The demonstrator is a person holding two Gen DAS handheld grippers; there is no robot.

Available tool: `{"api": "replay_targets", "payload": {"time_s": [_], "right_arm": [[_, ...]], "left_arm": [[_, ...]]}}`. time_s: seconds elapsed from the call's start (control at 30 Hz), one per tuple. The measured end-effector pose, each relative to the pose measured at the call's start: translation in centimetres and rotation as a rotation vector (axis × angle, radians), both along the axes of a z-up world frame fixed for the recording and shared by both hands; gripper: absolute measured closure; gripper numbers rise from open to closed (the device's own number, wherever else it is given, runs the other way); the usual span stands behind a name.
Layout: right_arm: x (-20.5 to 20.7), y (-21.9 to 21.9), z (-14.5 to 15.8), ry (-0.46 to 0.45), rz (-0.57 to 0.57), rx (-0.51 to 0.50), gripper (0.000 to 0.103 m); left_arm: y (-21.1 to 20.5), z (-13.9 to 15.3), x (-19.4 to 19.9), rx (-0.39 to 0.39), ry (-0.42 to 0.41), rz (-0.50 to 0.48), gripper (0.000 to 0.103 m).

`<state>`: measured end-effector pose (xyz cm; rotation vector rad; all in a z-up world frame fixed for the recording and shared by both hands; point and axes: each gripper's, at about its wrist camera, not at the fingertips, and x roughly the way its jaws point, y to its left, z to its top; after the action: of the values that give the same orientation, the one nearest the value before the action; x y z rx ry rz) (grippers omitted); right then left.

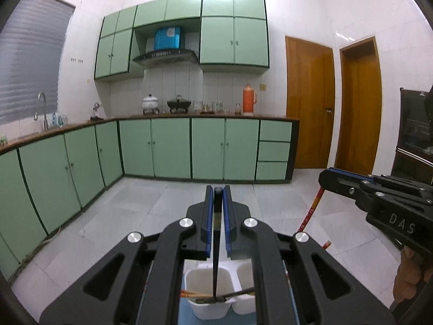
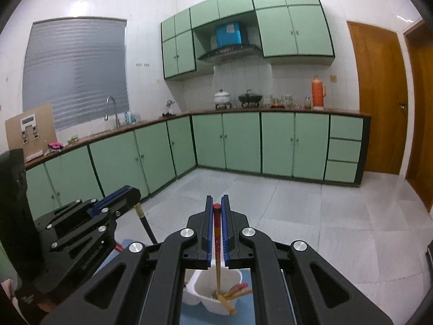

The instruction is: Organize utensils

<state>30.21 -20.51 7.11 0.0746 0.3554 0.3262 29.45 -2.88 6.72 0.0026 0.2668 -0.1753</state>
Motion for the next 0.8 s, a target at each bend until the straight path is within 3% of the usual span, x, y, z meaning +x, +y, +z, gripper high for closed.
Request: {"api": "replay_targets", "payload": {"time_s": [0.13,0.33,0.47,0.6,0.8], "right_arm": [[-0.5,-0.8,-0.2,0.009,-0.014,0.034,0.091],[-2.5,-2.2,0.2,-0.012,-0.039,0.044,0.076],[-4.8,-2.8,0.3,-0.027,-0.055,0.055,0.064],[-7.9,-3.1,0.0,-0.038,-0.062,0.052,0.059],[-12.4,-2.9,-1.1,-0.029,-0.059,0.052,0.046]], "left_arm": [[0.7,0.0,-0.4,-0.005,0.0,0.004,0.069],[1.5,1.0,-2.6,-0.015,-0.029,0.001,0.056],[2.0,1.6,-4.7,-0.038,-0.043,0.015,0.038],[2.6,1.8,-7.6,-0.053,-0.053,0.036,0.02],[2.8,1.1,-12.0,-0.042,-0.036,0.049,0.013]]}}
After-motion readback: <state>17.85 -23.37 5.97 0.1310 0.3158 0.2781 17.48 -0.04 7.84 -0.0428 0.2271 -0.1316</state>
